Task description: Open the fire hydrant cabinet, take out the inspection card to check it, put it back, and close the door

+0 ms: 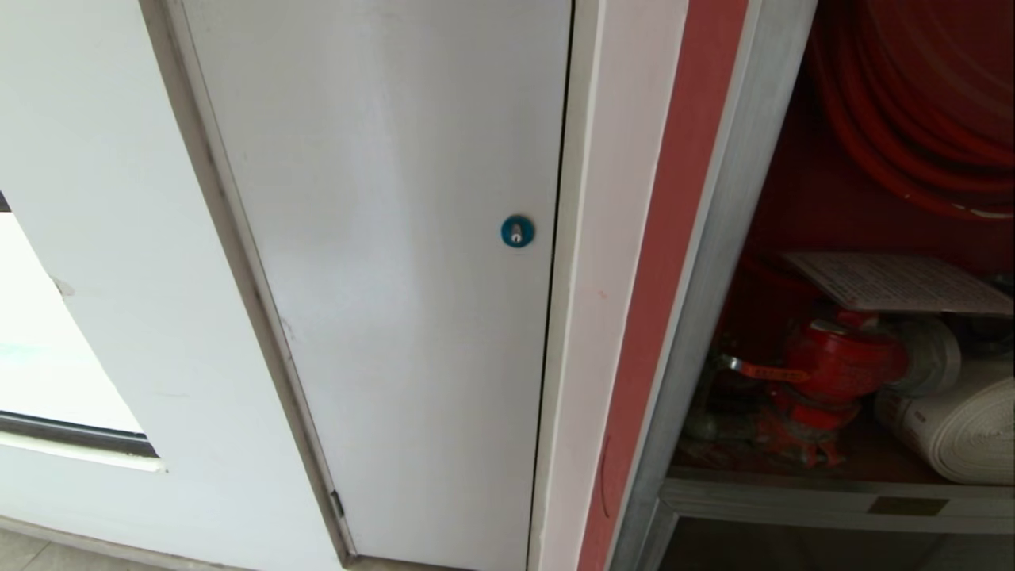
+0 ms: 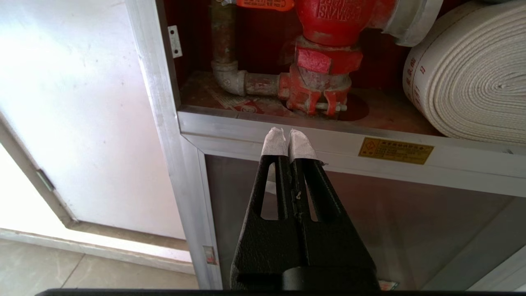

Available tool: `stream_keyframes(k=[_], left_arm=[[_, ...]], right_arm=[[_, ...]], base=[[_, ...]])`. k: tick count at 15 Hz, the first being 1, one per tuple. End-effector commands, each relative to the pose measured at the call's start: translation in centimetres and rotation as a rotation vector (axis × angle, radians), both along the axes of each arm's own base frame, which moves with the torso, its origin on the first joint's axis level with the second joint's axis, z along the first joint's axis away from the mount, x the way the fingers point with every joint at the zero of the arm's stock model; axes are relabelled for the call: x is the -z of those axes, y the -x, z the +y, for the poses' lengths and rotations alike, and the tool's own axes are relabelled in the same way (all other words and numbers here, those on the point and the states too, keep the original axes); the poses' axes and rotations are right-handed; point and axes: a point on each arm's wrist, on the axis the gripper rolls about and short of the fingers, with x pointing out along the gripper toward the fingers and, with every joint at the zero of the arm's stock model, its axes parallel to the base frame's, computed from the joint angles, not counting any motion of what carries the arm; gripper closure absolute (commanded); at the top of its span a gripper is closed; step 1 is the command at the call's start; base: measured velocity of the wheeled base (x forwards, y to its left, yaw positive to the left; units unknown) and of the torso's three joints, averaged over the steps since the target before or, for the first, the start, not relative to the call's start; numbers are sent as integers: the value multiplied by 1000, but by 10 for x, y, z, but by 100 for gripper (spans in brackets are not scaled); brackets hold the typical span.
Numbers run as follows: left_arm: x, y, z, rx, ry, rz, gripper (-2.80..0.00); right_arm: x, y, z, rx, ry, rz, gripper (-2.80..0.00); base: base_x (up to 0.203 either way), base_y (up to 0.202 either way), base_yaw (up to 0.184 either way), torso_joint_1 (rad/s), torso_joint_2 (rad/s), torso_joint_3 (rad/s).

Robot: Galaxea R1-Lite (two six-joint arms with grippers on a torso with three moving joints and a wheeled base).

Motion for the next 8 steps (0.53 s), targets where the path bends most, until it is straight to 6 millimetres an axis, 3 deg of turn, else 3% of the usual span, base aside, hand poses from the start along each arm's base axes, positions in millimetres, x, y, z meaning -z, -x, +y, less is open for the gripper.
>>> stream_keyframes(k=[1, 8], left_arm=[[2, -1, 0, 0, 0, 7, 0], [2, 0, 0, 0, 0, 6, 0]], right_arm=[[0, 0, 0, -1, -1, 1, 0], [0, 0, 0, 17, -13, 1, 0]], base=[[0, 0, 0, 0, 0, 0], [0, 0, 0, 0, 0, 0]])
